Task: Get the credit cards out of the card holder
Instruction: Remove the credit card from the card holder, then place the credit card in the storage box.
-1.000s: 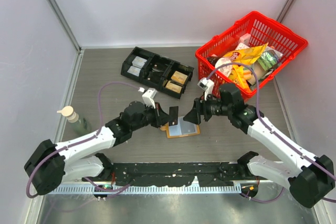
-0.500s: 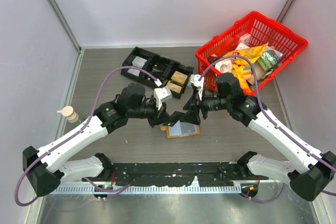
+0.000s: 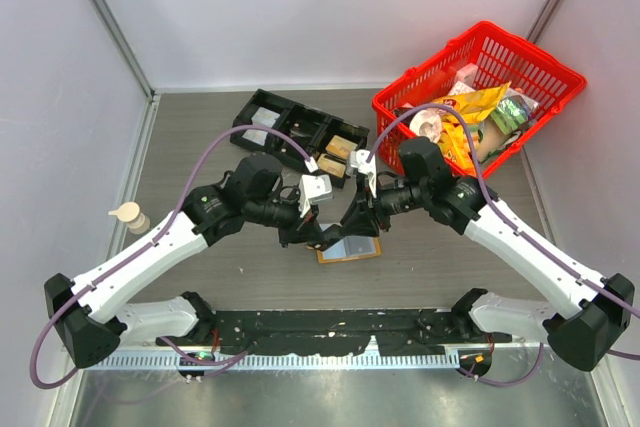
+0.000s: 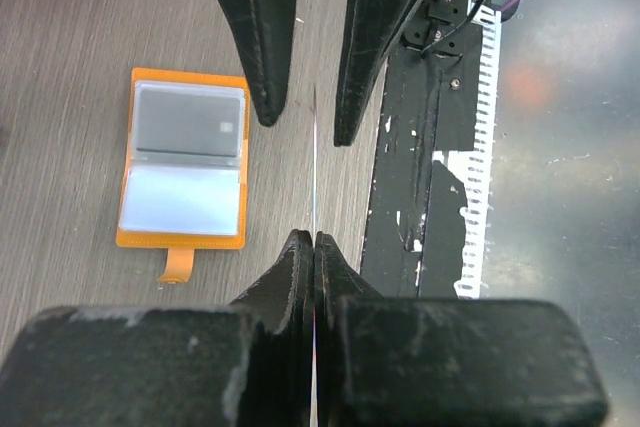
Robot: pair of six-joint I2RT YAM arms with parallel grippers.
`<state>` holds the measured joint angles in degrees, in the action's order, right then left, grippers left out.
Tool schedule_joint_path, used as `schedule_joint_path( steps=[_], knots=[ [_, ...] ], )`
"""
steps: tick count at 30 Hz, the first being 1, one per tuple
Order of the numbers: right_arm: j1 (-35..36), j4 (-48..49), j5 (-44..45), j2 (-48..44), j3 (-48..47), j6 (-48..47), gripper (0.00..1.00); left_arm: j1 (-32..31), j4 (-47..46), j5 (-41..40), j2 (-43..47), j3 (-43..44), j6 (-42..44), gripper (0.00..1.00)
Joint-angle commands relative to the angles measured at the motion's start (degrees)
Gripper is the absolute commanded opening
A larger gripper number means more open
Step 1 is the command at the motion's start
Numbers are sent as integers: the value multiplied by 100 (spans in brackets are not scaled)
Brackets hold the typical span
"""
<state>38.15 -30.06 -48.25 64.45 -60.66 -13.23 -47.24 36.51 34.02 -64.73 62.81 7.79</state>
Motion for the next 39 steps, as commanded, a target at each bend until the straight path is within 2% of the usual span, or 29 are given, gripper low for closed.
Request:
schedule_joint_path(
  steps=[1, 5, 7, 10, 12, 15, 17, 20, 23, 25, 28, 34, 37, 39],
  knots=[
    [70, 1, -465, 77, -235, -144, 31, 5, -47, 210, 66, 267, 152, 0],
    [96, -35, -580, 165, -235, -206, 31, 5, -65, 280, -4, 294, 196, 0],
    [105, -43, -589, 217, -227, -206, 24, 5, -74, 263, -22, 302, 196, 0],
    [96, -43, -519, 253, -244, -197, 1, 5, -65, 88, -22, 337, 144, 0],
    [96, 9, -317, 288, -244, -136, 1, 5, -100, -280, 21, 355, 39, 0],
    [79, 211, 24, 393, -305, 145, 1, 48, -424, -1367, 249, 242, -259, 18],
    [35, 395, 410, 516, -393, 470, 1, 197, -749, -2238, 460, 145, -532, 41],
    [-9, 668, 1322, 779, -621, 1092, 1, 680, -1092, -3013, 777, 65, -909, 73],
    [-106, 958, 2028, 1200, -963, 1664, 1, 1119, -1759, -4128, 1259, -390, -1227, 92],
    [-159, 1177, 2476, 1447, -1166, 2060, 1, 1479, -2164, -4621, 1532, -654, -1481, 100],
    [-229, 1485, 3598, 1903, -1412, 2910, 1, 1780, -2604, -5359, 1928, -1015, -1720, 100],
    [-387, 2109, 5024, 2922, -1949, 4293, 1, 1789, -3184, -6897, 2622, -1657, -1561, 100],
    [-387, 2399, 5343, 3494, -2378, 4715, 1, 1789, -3431, -7698, 2781, -1877, -1500, 100],
    [-387, 2549, 5291, 3907, -2685, 4917, 1, 1815, -3484, -7867, 2817, -1921, -1421, 100]
  ],
)
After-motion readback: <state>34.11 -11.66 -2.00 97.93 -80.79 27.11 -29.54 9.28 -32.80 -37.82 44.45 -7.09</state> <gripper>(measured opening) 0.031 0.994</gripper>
